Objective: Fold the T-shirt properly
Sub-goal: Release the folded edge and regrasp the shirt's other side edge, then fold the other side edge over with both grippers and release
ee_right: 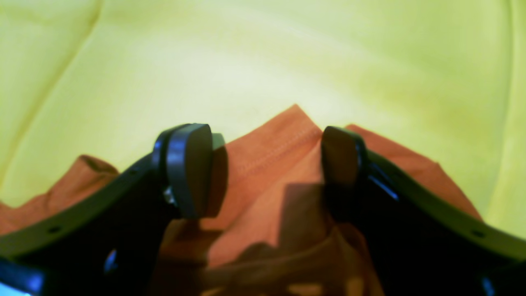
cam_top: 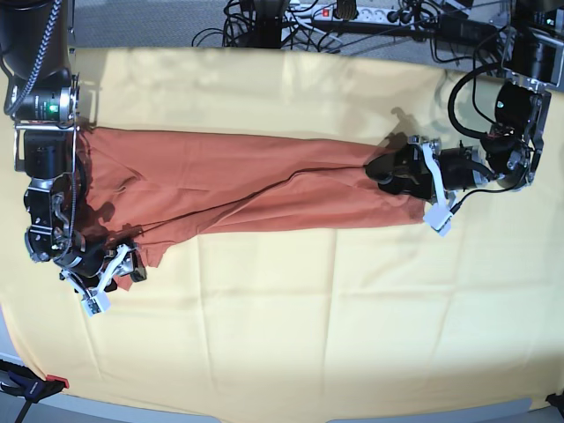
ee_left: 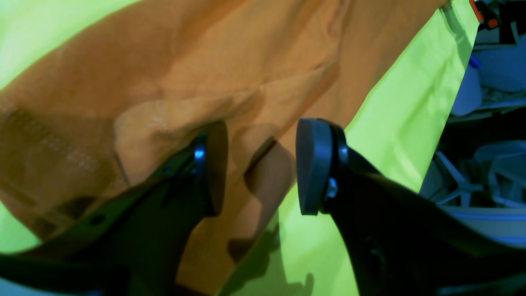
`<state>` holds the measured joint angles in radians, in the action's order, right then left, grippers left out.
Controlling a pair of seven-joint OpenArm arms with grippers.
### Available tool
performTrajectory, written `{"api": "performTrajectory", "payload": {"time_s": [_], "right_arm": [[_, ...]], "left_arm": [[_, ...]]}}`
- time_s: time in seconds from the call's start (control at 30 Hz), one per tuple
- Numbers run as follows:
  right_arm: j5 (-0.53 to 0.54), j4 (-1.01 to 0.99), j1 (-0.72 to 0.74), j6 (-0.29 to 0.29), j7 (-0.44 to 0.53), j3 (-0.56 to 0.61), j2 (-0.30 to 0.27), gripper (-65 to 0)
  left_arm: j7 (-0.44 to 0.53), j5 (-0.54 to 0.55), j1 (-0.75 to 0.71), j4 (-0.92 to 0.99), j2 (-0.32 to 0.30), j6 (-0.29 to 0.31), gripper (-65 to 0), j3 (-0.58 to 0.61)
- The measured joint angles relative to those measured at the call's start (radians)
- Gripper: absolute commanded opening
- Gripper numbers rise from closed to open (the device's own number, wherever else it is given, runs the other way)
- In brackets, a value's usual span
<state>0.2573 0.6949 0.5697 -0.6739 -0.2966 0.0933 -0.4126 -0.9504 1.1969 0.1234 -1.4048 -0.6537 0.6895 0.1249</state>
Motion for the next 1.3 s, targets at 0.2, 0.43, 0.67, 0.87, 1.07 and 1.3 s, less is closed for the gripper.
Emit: {"api": "performTrajectory", "payload": {"time_s": [0.2,0.43,0.67,0.87,1.07,1.3], "right_arm": [[-0.048,0.006,-0.028,0.101,0.073,0.090,0.000,-40.4],[-0.062,0.006,-0.002,0.014,0.049,0.090,-0.008,-65.0],[0.146,0.003,0.019,-0.026,-0.068,0.095,-0.058,-65.0],[0.308,0.143,-0.010,-0.019,-0.185,0.096,-0.140,-65.0],[0.379,0.387,-0.128,-0.021,-0.276,0.097,-0.202,-65.0],[0.389,0.649,-0.255,-0.026,-0.361,0.045,-0.244,-65.0]], "left_arm": [[0.000,0.000,-0.001,0.000,0.002,0.000,-36.0,0.000],[0.000,-0.008,-0.001,0.000,0.002,0.000,-36.0,0.000],[0.000,-0.008,-0.001,0.000,0.002,0.000,-36.0,0.000],[0.000,-0.009,-0.001,0.000,0.002,0.000,-36.0,0.000],[0.000,-0.011,-0.001,0.000,0.002,0.000,-36.0,0.000],[0.000,-0.020,-0.001,0.000,0.002,0.000,-36.0,0.000]]}}
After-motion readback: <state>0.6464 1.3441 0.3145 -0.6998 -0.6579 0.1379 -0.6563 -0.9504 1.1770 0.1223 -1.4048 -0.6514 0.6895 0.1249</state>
